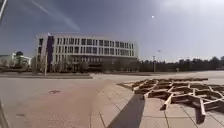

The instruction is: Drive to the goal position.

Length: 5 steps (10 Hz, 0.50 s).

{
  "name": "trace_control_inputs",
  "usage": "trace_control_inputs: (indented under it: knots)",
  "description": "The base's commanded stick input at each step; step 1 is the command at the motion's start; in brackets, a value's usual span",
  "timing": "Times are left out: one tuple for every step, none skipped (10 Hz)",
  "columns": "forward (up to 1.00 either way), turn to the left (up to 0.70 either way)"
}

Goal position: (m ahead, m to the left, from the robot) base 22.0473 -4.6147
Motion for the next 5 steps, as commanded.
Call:
trace_control_inputs:
  knots:
    - [0.05,0.00]
    - [0.05,0.00]
    - [0.05,0.00]
    - [0.05,0.00]
    - [0.05,0.00]
